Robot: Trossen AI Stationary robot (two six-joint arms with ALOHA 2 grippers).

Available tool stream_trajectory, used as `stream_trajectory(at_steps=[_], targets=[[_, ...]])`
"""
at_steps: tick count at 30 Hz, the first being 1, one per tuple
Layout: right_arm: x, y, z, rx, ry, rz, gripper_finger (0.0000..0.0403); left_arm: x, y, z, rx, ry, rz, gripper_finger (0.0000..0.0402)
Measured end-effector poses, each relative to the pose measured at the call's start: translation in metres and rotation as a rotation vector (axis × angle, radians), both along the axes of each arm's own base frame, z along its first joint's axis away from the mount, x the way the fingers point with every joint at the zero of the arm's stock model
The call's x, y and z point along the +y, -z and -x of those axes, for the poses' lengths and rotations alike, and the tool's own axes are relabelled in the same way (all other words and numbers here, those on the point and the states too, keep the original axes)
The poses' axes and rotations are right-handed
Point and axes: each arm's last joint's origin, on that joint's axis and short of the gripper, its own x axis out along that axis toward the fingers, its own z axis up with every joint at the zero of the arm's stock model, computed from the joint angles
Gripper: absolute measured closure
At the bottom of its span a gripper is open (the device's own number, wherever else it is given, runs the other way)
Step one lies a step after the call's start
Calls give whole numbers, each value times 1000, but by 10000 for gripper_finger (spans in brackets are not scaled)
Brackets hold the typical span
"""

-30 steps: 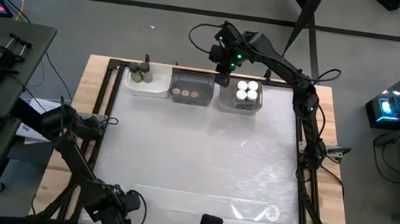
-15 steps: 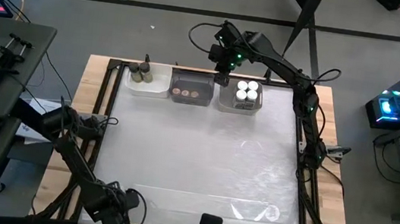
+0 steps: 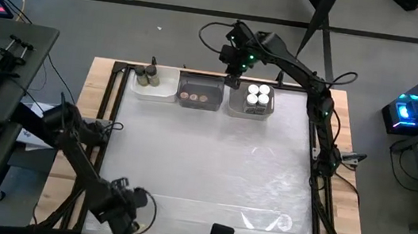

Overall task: Sort spices by type
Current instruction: Put the brown seasoning bottle into the black bin

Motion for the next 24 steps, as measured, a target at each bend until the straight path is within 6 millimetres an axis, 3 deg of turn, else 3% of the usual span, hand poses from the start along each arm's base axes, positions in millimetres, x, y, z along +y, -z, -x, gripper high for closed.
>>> stream_trajectory(at_steps=[4,7,14,21,24], targets=[[5,-13,6,-33,-4,7,402,36,-25,-5,-28,52,-143,261],[9,-29,15,-75,18,4,402,74,-43,-11,-41,108,-271,261],[32,-78,45,-221,48,-9,402,197,-64,-33,-130,119,-483,261],[64,-117,74,-331,131,-53,402,322,-82,-87,-423,123,-468,261],[79,-126,80,-345,166,-66,402,368,-94,-109,-399,118,-506,261]])
